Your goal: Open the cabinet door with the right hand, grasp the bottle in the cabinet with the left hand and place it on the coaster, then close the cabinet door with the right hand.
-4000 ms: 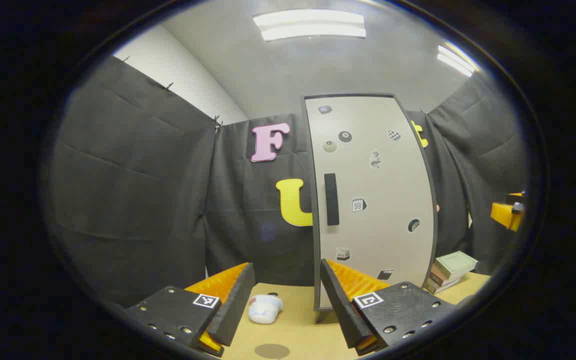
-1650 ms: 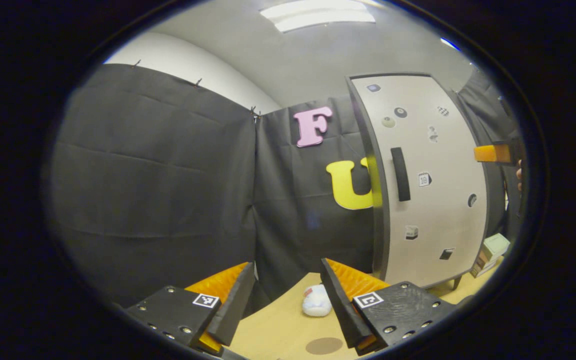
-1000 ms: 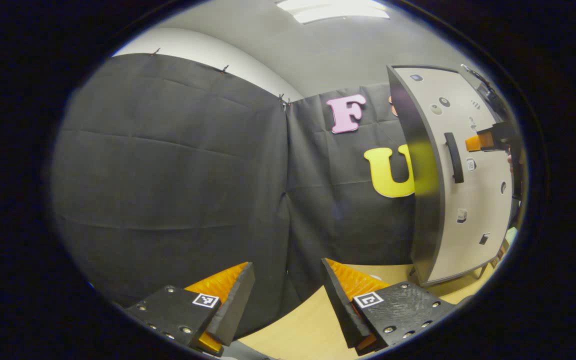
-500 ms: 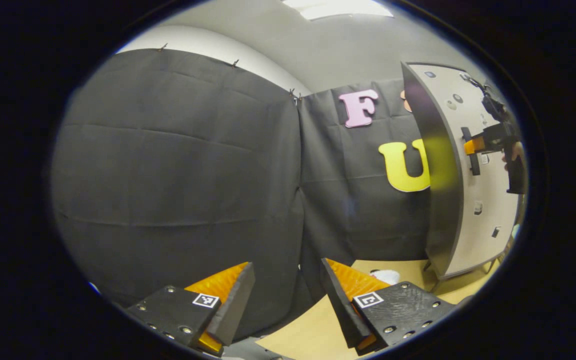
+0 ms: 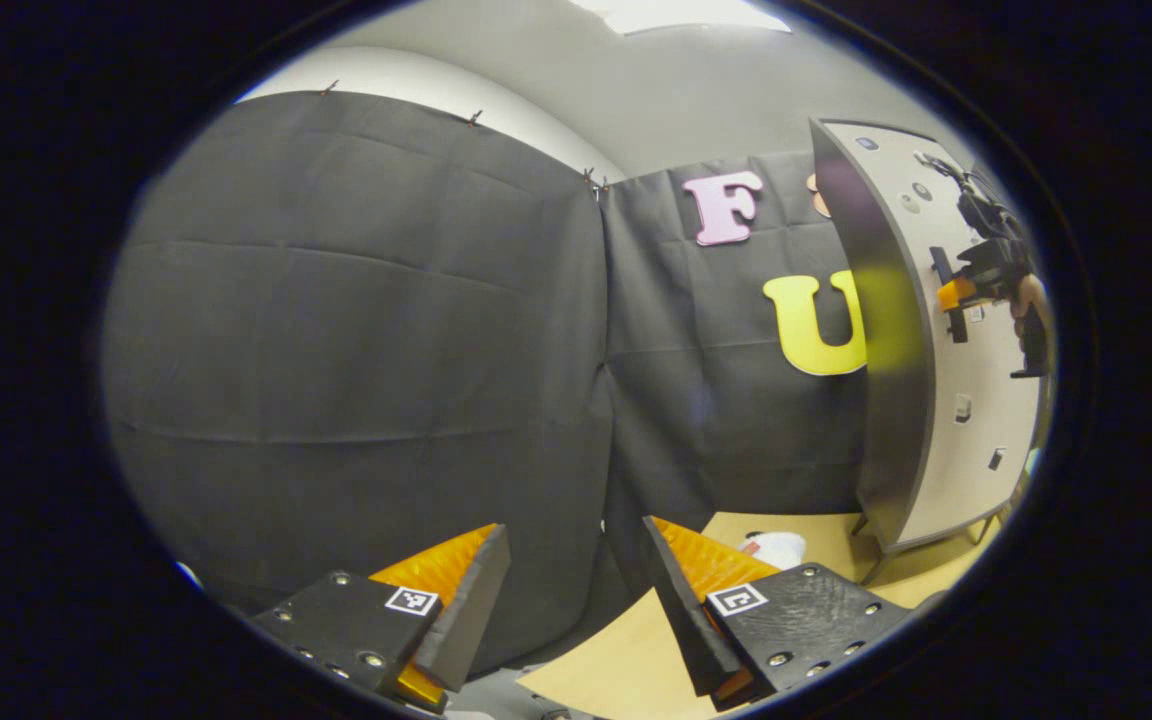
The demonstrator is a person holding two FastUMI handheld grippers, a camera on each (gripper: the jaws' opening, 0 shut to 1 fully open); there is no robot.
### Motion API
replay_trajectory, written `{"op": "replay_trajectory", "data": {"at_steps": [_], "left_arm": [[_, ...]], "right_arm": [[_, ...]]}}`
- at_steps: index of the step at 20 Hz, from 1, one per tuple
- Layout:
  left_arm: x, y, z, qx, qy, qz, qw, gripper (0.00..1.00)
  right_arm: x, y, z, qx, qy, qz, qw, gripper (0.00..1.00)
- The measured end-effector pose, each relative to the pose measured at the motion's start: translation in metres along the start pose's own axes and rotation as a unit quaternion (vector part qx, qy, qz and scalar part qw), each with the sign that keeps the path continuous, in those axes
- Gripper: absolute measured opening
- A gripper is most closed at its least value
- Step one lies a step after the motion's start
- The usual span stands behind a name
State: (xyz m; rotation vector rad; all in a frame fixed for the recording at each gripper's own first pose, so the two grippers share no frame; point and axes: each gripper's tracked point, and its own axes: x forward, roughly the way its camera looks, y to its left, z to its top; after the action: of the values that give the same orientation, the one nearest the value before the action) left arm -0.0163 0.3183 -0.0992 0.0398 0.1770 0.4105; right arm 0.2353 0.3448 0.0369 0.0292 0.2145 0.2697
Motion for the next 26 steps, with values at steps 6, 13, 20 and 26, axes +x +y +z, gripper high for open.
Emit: {"op": "replay_trajectory", "data": {"at_steps": [6, 13, 20, 26], "left_arm": [[0.007, -0.025, 0.006, -0.002, -0.008, -0.034, 0.999, 0.84], [-0.001, -0.073, 0.023, 0.004, -0.017, -0.081, 0.997, 0.84], [-0.037, -0.135, 0.047, 0.011, -0.035, -0.113, 0.993, 0.8], [-0.064, -0.172, 0.063, 0.016, -0.044, -0.126, 0.991, 0.8]], "right_arm": [[-0.014, -0.001, -0.001, 0.002, 0.026, 0.042, 0.999, 0.16], [-0.043, -0.001, -0.002, 0.015, 0.04, 0.1, 0.994, 0.16], [-0.054, -0.009, -0.004, 0.014, 0.049, 0.165, 0.985, 0.16], [-0.06, -0.014, -0.004, 0.026, 0.048, 0.217, 0.975, 0.16]]}}
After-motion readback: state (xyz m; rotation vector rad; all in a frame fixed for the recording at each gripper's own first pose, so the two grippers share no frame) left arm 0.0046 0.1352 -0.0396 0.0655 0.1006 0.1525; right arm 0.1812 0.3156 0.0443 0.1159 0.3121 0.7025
